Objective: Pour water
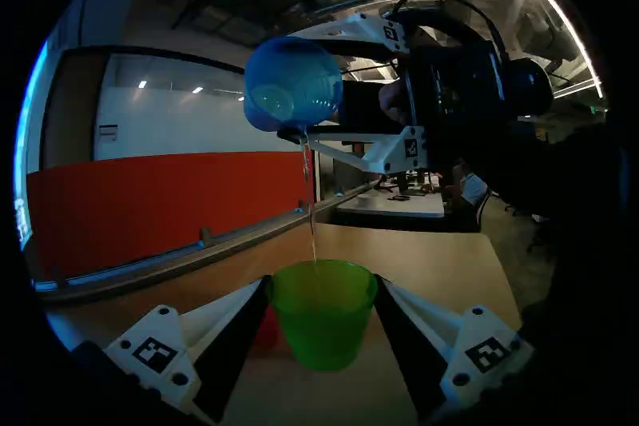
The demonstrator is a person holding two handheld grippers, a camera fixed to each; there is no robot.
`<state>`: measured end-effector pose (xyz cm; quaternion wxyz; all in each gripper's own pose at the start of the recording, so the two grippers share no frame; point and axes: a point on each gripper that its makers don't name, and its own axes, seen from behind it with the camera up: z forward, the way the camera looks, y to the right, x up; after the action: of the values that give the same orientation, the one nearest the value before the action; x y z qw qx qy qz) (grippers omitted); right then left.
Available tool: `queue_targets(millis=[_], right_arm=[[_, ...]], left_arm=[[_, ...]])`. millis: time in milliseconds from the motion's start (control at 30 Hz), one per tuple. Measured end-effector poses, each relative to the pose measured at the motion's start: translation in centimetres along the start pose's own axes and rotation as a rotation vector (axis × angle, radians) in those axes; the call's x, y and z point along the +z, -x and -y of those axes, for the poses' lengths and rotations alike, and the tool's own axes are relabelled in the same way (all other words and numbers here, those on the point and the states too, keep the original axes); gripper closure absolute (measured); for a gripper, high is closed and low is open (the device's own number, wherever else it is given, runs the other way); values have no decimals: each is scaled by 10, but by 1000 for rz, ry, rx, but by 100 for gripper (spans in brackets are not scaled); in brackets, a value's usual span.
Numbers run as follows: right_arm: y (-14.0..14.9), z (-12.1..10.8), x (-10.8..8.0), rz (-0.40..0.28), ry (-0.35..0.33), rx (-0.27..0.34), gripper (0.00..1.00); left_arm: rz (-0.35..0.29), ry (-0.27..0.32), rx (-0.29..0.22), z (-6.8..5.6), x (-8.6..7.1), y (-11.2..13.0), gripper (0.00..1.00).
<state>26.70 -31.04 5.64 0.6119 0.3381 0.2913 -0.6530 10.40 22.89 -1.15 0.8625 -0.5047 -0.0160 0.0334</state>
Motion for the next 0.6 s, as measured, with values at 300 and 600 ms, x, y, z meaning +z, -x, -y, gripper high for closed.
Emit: queue_targets(millis=[300, 600], right_arm=[[-5, -3, 1, -4, 7, -27, 10], [-5, -2, 2, 0, 4, -43, 10]], left_arm=[[-1, 1, -2, 0, -1, 1, 10], [-4, 1, -3, 0, 0, 1, 10]])
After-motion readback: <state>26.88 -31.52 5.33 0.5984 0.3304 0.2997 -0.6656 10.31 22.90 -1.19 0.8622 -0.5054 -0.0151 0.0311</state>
